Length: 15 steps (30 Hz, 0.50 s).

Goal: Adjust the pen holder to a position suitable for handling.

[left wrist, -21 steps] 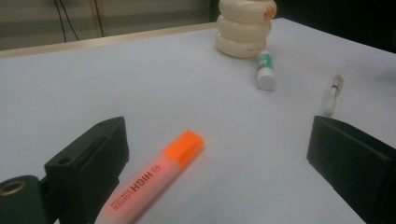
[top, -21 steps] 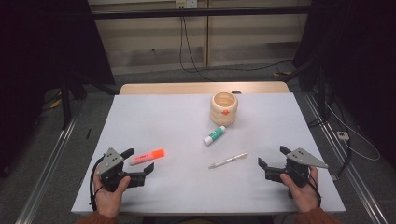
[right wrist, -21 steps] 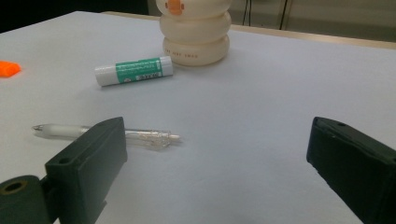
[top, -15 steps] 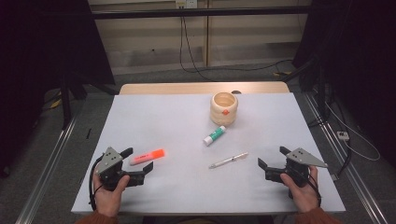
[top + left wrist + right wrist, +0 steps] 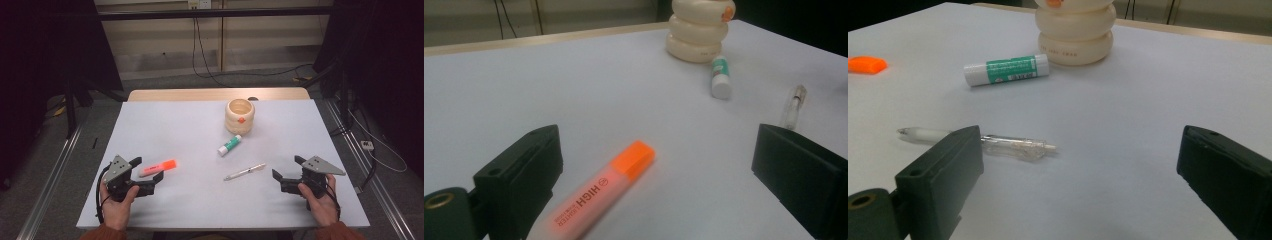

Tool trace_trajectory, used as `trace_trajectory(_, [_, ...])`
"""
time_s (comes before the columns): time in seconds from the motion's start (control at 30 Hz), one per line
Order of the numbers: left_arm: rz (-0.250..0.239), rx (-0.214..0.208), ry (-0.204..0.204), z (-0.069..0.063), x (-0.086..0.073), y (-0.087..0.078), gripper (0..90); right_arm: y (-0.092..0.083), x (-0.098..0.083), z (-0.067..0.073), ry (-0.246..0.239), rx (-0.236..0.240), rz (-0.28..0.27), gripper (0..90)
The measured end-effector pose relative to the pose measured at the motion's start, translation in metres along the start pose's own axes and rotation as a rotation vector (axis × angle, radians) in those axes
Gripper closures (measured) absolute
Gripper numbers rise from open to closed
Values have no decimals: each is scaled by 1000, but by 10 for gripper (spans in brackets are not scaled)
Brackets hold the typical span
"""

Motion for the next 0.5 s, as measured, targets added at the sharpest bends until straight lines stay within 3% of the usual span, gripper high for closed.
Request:
trace_trajectory(0.13, [0, 13, -8, 2, 0, 0, 60, 5, 5, -1, 24, 14, 3, 52])
trace_trajectory(0.5, [3, 14, -11, 2, 2, 3, 60, 10, 25, -12, 17, -10, -35, 62])
Point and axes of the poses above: each handheld gripper's, and its own axes: y roughly forward along the jaws, x roughly out of its top, z roughly to its left, the point moved 5 cm from there along y, roughly forward along the jaws, and after that the axes turned 4 degrees about -x, right-handed, at the moved point
